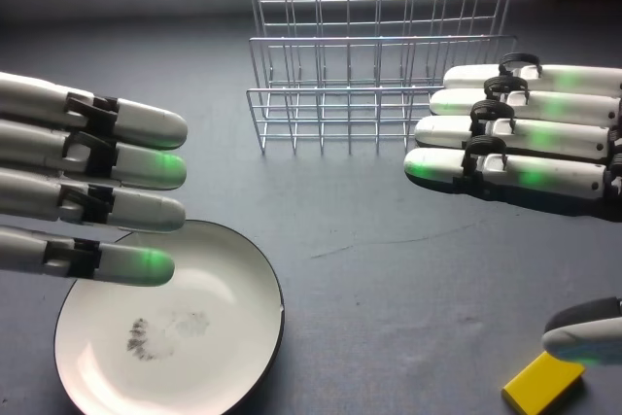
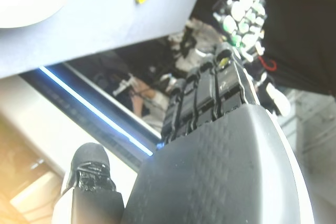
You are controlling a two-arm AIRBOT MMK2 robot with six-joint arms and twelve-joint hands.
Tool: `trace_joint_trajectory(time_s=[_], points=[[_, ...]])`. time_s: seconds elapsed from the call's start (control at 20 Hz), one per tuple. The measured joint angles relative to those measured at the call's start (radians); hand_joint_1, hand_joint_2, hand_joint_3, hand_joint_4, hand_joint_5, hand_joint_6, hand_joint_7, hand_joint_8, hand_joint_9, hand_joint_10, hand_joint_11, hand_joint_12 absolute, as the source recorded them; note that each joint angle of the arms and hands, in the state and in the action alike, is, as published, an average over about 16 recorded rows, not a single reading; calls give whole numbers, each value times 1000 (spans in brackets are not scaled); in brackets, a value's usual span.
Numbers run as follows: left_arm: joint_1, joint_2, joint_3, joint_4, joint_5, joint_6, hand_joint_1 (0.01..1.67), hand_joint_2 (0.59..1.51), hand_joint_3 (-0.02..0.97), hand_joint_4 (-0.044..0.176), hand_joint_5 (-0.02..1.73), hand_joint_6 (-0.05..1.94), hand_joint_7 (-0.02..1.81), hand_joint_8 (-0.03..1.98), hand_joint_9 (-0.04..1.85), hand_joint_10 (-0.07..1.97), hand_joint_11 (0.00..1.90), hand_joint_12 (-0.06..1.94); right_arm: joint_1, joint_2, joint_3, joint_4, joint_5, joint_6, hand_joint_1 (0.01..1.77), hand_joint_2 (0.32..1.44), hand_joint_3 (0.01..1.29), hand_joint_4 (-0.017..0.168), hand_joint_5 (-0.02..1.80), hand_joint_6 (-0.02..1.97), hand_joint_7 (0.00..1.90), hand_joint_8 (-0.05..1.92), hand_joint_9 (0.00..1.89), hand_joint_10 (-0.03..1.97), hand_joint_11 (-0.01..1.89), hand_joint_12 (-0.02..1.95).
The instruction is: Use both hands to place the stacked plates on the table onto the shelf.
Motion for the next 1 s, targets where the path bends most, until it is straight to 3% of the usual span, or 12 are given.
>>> trace_joint_trajectory(time_s=[0.2, 0.65, 1.0], points=[[2, -1, -1, 10, -7, -7, 13, 1147, 46, 2, 16, -1, 15, -7, 13, 8, 16, -4, -3, -1, 0, 0, 1, -2, 542, 1157, 13, 1, 21, 23, 18, 14, 16, 10, 24, 117], [-6, -2, -11, 114, -27, -49, 14, 1159, 38, 1, 19, -7, 21, -14, 20, 9, 15, -11, -10, -2, 0, 1, 5, -11, 1217, 1059, 13, 2, 44, 19, 24, 14, 23, 5, 21, 244], [34, -12, -12, 209, 24, -76, 14, 1165, 34, 1, 20, -7, 20, -13, 17, 9, 15, -11, -15, -4, 0, 1, 9, -20, 1280, 1051, 13, 2, 81, 19, 41, 14, 32, 4, 21, 309]])
